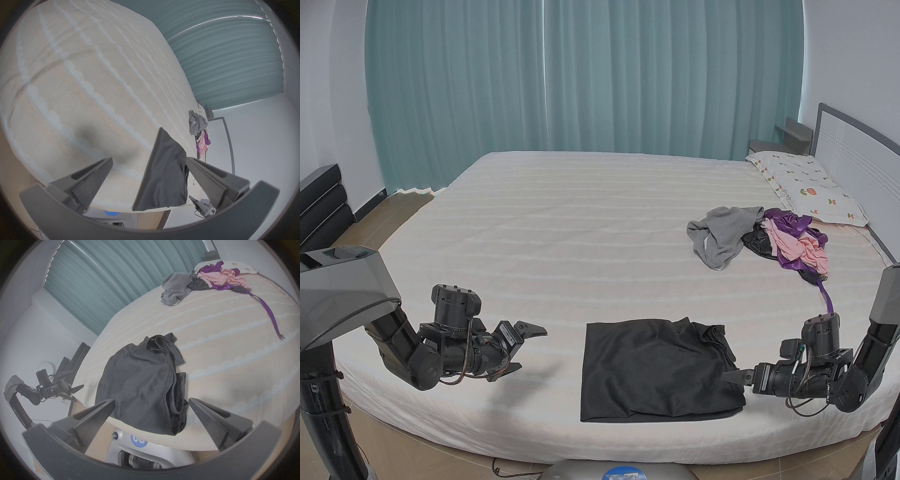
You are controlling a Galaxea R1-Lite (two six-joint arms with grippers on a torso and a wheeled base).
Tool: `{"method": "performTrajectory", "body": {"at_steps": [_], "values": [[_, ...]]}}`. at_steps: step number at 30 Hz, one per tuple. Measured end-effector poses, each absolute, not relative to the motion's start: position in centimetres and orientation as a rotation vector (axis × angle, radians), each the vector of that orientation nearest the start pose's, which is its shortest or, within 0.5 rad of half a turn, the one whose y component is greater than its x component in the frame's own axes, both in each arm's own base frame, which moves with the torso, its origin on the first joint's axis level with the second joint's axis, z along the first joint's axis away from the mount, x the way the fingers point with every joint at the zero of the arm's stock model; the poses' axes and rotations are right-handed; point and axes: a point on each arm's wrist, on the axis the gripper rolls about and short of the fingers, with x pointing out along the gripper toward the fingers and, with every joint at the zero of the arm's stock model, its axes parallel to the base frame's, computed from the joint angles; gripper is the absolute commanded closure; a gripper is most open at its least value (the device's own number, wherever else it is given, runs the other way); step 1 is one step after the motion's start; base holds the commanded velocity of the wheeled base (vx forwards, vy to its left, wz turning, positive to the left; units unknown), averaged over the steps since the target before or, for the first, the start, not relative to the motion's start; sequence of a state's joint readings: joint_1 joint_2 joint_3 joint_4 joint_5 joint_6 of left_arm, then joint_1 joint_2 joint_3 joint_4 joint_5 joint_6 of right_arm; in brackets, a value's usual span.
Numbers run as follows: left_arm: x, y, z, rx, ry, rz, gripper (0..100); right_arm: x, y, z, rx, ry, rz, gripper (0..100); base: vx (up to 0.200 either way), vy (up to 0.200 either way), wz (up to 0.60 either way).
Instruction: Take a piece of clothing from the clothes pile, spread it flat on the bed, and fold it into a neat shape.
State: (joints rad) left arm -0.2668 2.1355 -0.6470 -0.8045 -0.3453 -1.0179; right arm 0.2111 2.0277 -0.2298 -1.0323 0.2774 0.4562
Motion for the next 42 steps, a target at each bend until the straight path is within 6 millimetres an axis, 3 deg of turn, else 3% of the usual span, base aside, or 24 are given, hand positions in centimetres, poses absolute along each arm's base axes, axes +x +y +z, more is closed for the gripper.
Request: {"method": "performTrajectory", "body": {"at_steps": [7,8,19,26,37,38,42], "values": [[31.5,-9.4,2.1,-0.970,0.932,-0.183,0,24.2,5.6,0.1,0.478,0.901,0.309,0,0.000,0.000,0.00],[31.5,-9.4,2.2,-0.970,0.931,-0.184,0,24.2,5.6,-0.1,0.481,0.907,0.313,100,0.000,0.000,0.00],[31.5,-9.5,2.1,-0.969,0.933,-0.184,0,24.3,5.1,-1.6,0.462,0.941,0.291,100,0.000,0.000,0.00],[31.5,-9.5,2.1,-0.969,0.933,-0.185,0,23.8,3.9,-1.7,0.422,0.939,0.273,100,0.000,0.000,0.00],[31.5,-9.4,2.1,-0.968,0.934,-0.184,0,22.9,3.5,-1.5,0.377,0.947,0.284,100,0.000,0.000,0.00],[31.5,-9.5,2.1,-0.968,0.933,-0.185,0,22.9,3.5,-1.5,0.375,0.948,0.285,0,0.000,0.000,0.00],[31.5,-9.4,2.2,-0.968,0.930,-0.183,0,22.8,3.5,-1.4,0.374,0.942,0.286,0,0.000,0.000,0.00]]}}
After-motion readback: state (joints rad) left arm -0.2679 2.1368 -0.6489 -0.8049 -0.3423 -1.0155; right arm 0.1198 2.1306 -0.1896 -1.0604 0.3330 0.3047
